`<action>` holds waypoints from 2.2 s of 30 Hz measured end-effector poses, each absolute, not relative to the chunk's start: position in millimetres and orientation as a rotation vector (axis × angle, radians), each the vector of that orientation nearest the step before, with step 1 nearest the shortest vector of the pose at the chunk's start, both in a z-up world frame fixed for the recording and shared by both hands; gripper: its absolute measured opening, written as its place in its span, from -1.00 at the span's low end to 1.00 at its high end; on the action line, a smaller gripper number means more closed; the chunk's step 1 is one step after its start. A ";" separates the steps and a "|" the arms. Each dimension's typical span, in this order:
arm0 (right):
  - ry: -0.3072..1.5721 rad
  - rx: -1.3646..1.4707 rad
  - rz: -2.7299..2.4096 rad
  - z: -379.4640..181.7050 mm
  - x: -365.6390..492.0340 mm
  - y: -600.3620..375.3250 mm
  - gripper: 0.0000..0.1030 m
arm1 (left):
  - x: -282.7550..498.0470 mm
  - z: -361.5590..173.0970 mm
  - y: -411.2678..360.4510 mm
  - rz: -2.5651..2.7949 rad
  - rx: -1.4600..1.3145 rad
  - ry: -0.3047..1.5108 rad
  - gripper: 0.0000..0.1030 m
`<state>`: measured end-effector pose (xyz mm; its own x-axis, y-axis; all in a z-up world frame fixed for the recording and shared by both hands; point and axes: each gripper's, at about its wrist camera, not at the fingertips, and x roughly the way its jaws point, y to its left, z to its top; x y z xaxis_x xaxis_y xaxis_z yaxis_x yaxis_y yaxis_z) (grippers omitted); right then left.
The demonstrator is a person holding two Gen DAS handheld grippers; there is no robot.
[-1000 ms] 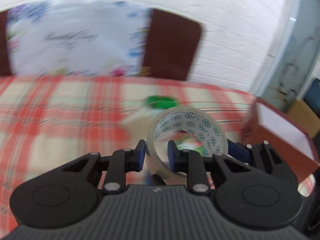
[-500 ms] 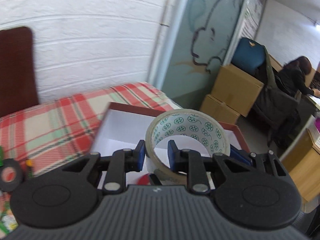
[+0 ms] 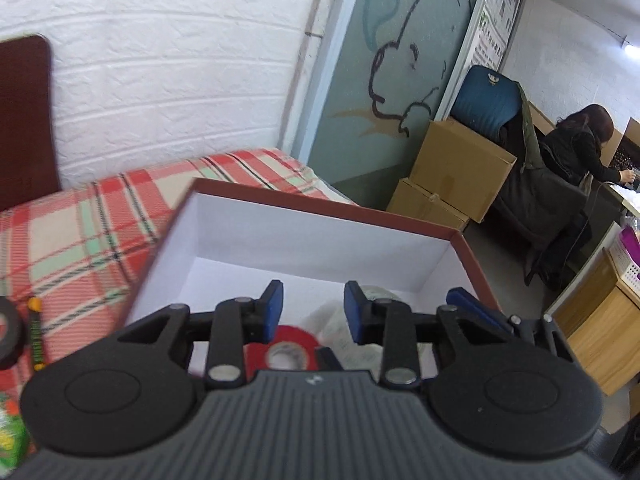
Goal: Organize objects
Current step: 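Reach the left gripper to the blue tape roll and grasp it, then carry the blue tape roll into the brown box and drop it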
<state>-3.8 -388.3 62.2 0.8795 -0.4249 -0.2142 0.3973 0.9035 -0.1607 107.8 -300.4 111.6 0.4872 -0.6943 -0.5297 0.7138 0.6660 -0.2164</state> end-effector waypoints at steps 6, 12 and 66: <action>0.179 -0.063 -0.266 54.9 -32.6 -335.8 0.78 | 85.0 101.7 -214.0 -0.795 0.030 0.629 -0.21; 0.403 0.004 -0.017 24.0 -16.8 -279.7 0.71 | 73.5 64.9 -131.1 -0.613 0.016 0.732 -0.21; 0.659 -0.113 0.320 -2.7 80.6 -133.1 -0.01 | 140.0 32.4 5.3 -0.322 -0.198 0.877 -0.16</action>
<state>80.6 -133.1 -2.7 0.7438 0.2560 -0.6174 -0.3270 0.9450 -0.0021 140.0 5.3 32.4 0.5960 -0.3551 -0.7201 0.1946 0.9340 -0.2996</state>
